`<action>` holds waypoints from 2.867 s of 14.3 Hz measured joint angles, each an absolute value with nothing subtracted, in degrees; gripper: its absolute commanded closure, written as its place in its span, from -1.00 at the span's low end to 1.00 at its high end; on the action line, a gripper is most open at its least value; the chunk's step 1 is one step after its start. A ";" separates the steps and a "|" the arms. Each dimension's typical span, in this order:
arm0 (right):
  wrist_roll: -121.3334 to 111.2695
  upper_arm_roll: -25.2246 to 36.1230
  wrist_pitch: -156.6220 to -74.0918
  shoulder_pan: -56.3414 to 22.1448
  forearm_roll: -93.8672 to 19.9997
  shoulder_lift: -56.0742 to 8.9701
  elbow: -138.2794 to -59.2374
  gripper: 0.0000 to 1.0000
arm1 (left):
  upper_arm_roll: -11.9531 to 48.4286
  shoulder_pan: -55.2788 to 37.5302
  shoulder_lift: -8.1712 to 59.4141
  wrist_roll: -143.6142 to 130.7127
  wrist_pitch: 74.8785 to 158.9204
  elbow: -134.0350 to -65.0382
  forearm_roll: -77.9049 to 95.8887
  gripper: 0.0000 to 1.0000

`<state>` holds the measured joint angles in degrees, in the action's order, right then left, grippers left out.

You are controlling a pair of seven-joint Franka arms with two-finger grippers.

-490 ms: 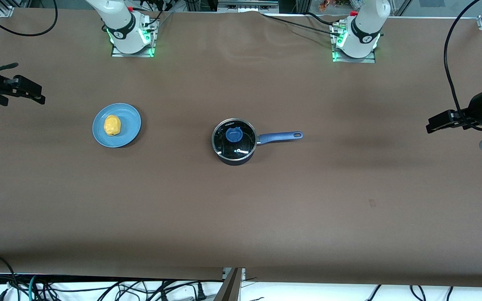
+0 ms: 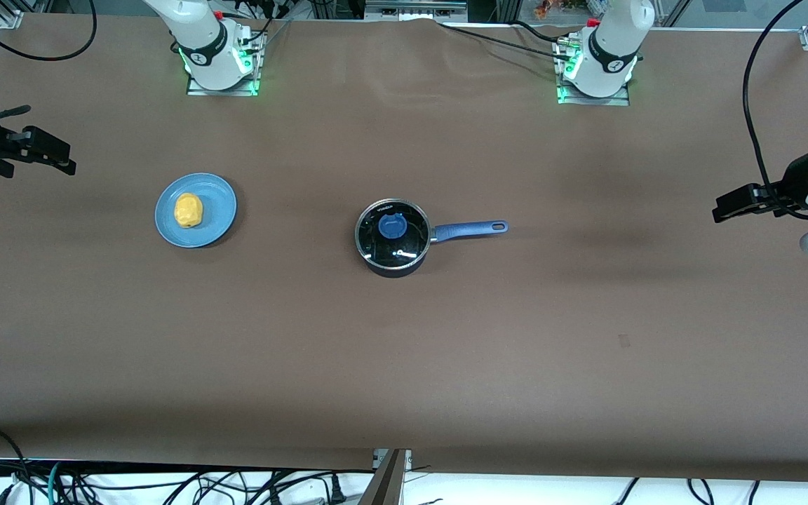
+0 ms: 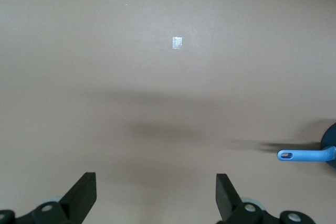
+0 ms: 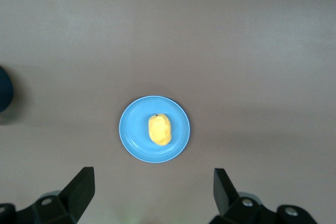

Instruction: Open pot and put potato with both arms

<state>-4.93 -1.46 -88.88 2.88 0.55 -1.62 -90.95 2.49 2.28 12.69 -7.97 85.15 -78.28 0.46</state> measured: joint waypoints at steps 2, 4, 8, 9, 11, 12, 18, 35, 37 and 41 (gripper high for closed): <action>-4.93 -1.46 -88.88 2.88 0.55 -1.62 -90.95 -0.99 | 2.56 2.16 12.69 -7.93 85.14 -78.30 0.46 -1.00; -4.93 -1.46 -88.87 2.88 0.54 -1.62 -90.95 -0.99 | 2.67 2.06 12.69 -7.87 85.07 -78.46 0.47 -1.00; -4.93 -1.47 -88.85 2.88 0.54 -1.62 -90.95 -0.99 | 2.99 -0.88 12.78 -8.10 84.97 -79.86 1.53 -1.00; -4.92 -1.47 -88.85 2.88 0.54 -1.62 -90.96 -0.99 | 3.12 -2.74 13.01 -9.34 85.01 -80.12 2.55 -1.00; -4.90 -1.47 -88.84 2.88 0.54 -1.62 -91.00 -0.99 | 3.36 -7.46 14.29 -14.96 86.57 -80.75 5.97 -1.00; -4.90 -1.47 -88.84 2.88 0.54 -1.62 -91.02 -0.99 | 3.53 -10.29 15.47 -18.70 89.00 -81.04 6.82 -1.00; -4.85 -1.46 -88.82 2.89 0.54 -1.62 -91.08 -0.99 | 3.99 -27.68 25.90 -46.23 108.44 -81.36 6.85 -1.00; -4.81 -1.45 -88.65 2.91 0.54 -1.62 -91.11 -0.99 | 3.12 -44.96 40.65 -67.18 123.60 -80.27 -0.69 -0.66; -4.81 -1.45 -88.62 2.91 0.54 -1.62 -91.11 -0.99 | 3.08 -45.03 40.78 -67.26 123.61 -80.24 -1.03 -0.43; -4.80 -1.45 -88.62 2.91 0.54 -1.62 -91.11 -0.99 | 3.05 -45.11 41.00 -67.58 123.84 -79.89 -1.05 -0.28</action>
<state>-4.80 -1.45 -88.62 2.91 0.54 -1.62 -91.11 3.05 -45.11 41.00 -67.58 123.84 -79.89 -1.05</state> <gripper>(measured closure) 0.000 0.304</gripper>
